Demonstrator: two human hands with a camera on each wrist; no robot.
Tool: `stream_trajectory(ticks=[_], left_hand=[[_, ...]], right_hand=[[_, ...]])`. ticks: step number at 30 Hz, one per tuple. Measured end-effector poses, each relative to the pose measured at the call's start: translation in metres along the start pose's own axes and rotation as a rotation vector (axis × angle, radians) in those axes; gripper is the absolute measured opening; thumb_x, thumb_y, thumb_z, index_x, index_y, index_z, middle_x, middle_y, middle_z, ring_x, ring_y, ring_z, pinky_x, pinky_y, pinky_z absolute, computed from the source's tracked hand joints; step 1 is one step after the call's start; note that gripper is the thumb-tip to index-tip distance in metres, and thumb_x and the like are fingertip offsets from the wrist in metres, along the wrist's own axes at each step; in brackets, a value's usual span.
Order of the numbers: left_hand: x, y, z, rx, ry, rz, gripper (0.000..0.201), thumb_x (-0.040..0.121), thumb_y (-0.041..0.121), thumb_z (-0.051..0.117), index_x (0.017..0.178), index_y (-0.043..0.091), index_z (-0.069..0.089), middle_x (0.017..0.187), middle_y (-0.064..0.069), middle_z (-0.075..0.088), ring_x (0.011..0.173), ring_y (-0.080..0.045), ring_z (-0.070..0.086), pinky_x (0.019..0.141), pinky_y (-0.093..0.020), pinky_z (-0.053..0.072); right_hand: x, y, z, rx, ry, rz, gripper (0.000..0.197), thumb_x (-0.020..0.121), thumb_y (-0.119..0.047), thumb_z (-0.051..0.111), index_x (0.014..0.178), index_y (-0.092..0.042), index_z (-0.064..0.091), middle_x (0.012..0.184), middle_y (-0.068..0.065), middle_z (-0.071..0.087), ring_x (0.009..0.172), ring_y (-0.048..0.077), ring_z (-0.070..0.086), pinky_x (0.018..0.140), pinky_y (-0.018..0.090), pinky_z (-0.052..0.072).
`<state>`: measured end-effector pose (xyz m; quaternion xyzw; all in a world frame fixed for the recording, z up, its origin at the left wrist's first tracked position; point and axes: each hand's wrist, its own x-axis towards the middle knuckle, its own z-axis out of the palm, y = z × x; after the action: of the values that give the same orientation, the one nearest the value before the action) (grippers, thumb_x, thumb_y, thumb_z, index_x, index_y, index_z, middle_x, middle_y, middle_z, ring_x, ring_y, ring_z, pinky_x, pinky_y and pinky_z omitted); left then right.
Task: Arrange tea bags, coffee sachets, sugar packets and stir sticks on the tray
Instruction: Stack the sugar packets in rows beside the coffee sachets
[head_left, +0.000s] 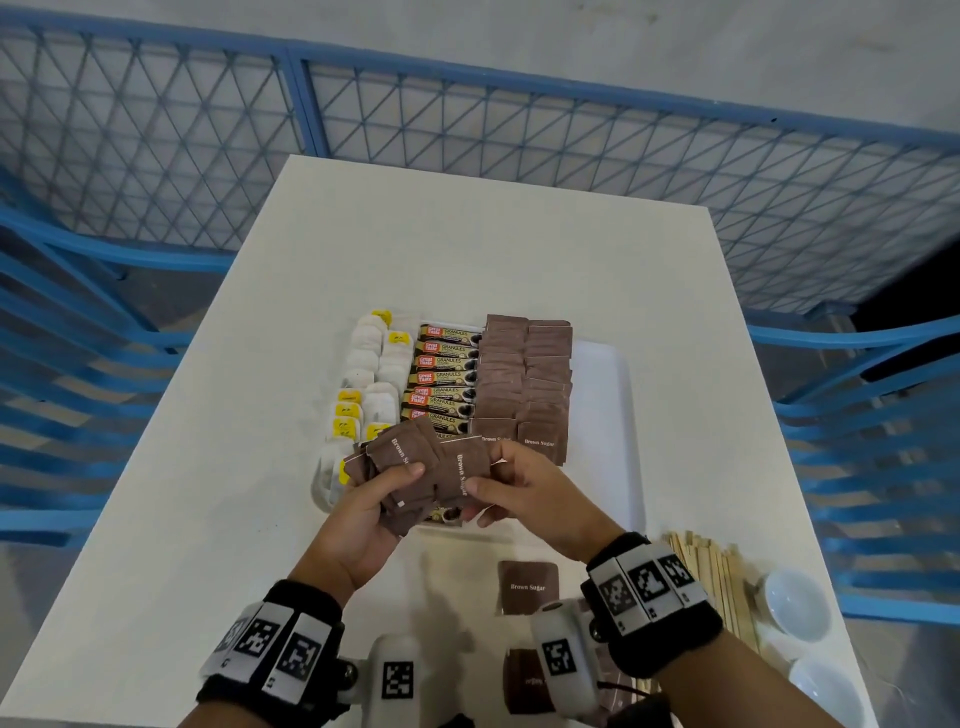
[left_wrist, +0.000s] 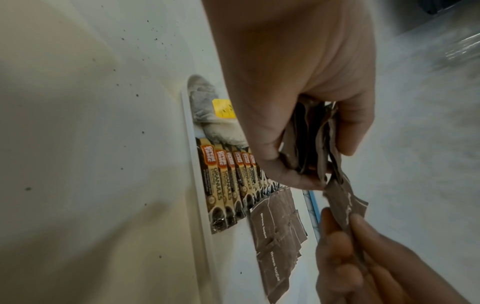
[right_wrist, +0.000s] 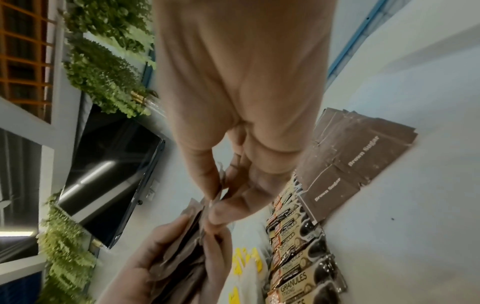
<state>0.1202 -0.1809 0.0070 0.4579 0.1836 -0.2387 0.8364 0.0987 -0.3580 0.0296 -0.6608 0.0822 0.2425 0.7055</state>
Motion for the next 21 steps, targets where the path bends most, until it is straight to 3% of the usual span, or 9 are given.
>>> stream_trajectory(ticks=[4, 8, 13, 15, 18, 21], left_hand=[[0.001, 0.001, -0.002, -0.021, 0.031, 0.012, 0.026, 0.087, -0.006, 0.048, 0.091, 0.014, 0.064, 0.075, -0.004, 0.072, 0.064, -0.016, 0.068, 0.058, -0.026, 0.058], [0.000, 0.001, -0.004, -0.036, 0.063, 0.005, 0.025, 0.088, -0.006, 0.048, 0.092, 0.014, 0.063, 0.073, -0.004, 0.072, 0.062, -0.017, 0.069, 0.059, -0.027, 0.057], [-0.002, 0.004, -0.010, -0.073, 0.105, 0.008, 0.027, 0.087, -0.006, 0.049, 0.098, 0.015, 0.063, 0.085, -0.006, 0.071, 0.077, -0.019, 0.068, 0.061, -0.029, 0.059], [-0.003, 0.006, -0.012, -0.083, 0.107, 0.011, 0.030, 0.086, -0.005, 0.050, 0.108, 0.013, 0.060, 0.095, -0.009, 0.067, 0.085, -0.022, 0.065, 0.062, -0.030, 0.058], [-0.004, 0.007, -0.013, -0.088, 0.099, 0.006, 0.035, 0.085, -0.004, 0.052, 0.115, 0.012, 0.058, 0.101, -0.012, 0.064, 0.081, -0.021, 0.066, 0.060, -0.029, 0.058], [-0.004, 0.006, -0.012, -0.093, 0.101, 0.012, 0.039, 0.085, -0.005, 0.052, 0.120, 0.011, 0.055, 0.102, -0.013, 0.063, 0.080, -0.021, 0.066, 0.059, -0.029, 0.057]], right_hand=[[0.001, 0.002, -0.008, 0.011, 0.078, -0.018, 0.014, 0.092, -0.002, 0.053, 0.104, 0.002, 0.055, 0.086, 0.010, 0.063, 0.064, 0.014, 0.060, 0.061, 0.022, 0.053], [0.005, 0.006, -0.015, -0.037, 0.154, -0.031, 0.013, 0.093, -0.004, 0.051, 0.101, -0.006, 0.062, 0.082, 0.003, 0.062, 0.066, 0.009, 0.057, 0.062, 0.020, 0.051], [0.020, 0.019, -0.039, -0.404, 0.372, -0.046, 0.009, 0.087, -0.013, 0.063, 0.095, -0.017, 0.065, 0.084, -0.003, 0.063, 0.077, 0.010, 0.055, 0.064, 0.011, 0.044], [0.026, 0.023, -0.047, -0.528, 0.435, -0.063, 0.013, 0.082, -0.015, 0.069, 0.095, -0.015, 0.067, 0.085, -0.004, 0.064, 0.080, 0.010, 0.057, 0.067, 0.007, 0.043], [0.034, 0.025, -0.053, -0.634, 0.452, -0.084, 0.015, 0.080, -0.013, 0.071, 0.094, -0.009, 0.068, 0.085, 0.001, 0.065, 0.078, 0.010, 0.056, 0.064, 0.000, 0.039], [0.041, 0.027, -0.054, -0.681, 0.457, -0.075, 0.014, 0.080, -0.013, 0.071, 0.092, -0.008, 0.069, 0.083, 0.001, 0.063, 0.077, 0.009, 0.055, 0.062, 0.002, 0.039]])
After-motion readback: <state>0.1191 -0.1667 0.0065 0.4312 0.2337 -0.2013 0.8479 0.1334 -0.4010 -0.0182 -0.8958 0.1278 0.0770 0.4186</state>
